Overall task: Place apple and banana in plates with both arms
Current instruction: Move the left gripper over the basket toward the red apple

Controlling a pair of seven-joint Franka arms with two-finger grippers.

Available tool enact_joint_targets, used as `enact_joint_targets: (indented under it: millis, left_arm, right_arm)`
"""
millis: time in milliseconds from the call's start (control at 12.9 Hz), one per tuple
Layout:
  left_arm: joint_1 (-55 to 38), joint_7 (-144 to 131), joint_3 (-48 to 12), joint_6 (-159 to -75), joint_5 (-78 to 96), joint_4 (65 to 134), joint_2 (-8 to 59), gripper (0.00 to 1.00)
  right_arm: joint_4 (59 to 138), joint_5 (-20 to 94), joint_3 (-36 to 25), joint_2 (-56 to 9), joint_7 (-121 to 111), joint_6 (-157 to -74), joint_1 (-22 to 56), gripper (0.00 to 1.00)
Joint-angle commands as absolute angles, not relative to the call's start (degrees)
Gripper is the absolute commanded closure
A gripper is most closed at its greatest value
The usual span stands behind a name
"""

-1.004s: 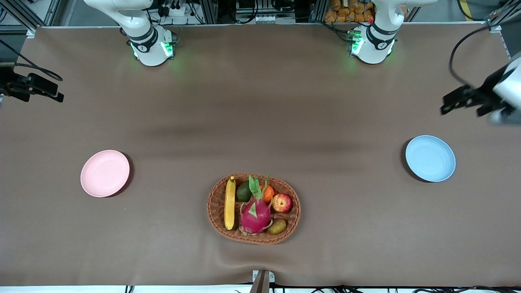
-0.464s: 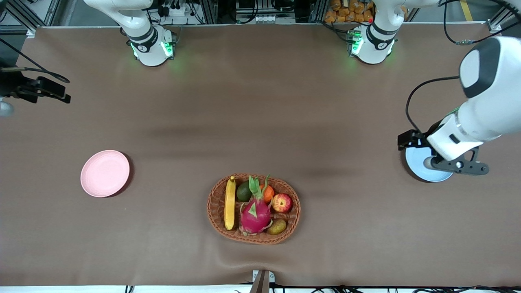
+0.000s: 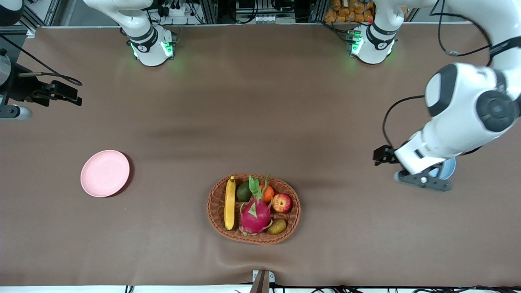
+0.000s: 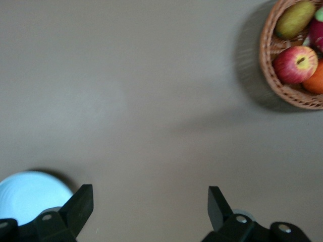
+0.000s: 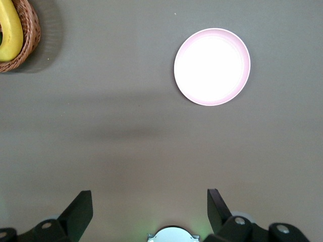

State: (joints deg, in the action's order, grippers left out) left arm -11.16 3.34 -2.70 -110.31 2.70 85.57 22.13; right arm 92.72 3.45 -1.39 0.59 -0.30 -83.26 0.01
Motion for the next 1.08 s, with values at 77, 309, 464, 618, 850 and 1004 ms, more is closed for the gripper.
enact_joint_targets:
  millis: [77,309,464,618,850,1004]
  left_arm:
    - [-11.2,11.7,-5.2,-118.6,4.2,83.8,27.8,0.00]
    - [-11.1,15.3,-9.4,-125.7,4.2,83.8,31.9,0.00]
    - [-11.1,16.1,-12.4,-131.6,4.2,83.7,35.0,0.00]
    - [-11.2,16.1,-14.6,-135.5,4.2,83.7,37.4,0.00]
    - [-11.8,22.1,-16.2,-140.2,4.2,80.7,42.7,0.00]
    - [-12.0,24.0,-17.0,-140.5,4.2,77.9,45.3,0.00]
  right_arm:
    - [93.9,3.5,-1.5,1.0,0.1,-83.7,0.3,0.00]
    - [94.6,3.6,-1.5,1.0,0.1,-84.0,1.3,0.00]
    - [94.8,3.6,-1.5,0.9,0.1,-84.1,1.2,0.00]
    - [95.4,3.6,-1.5,0.7,0.1,-85.7,1.4,0.00]
    - [96.0,3.7,-1.5,-0.3,0.1,-88.1,1.8,0.00]
    - [96.0,3.7,-1.5,-1.2,0.1,-88.4,1.8,0.00]
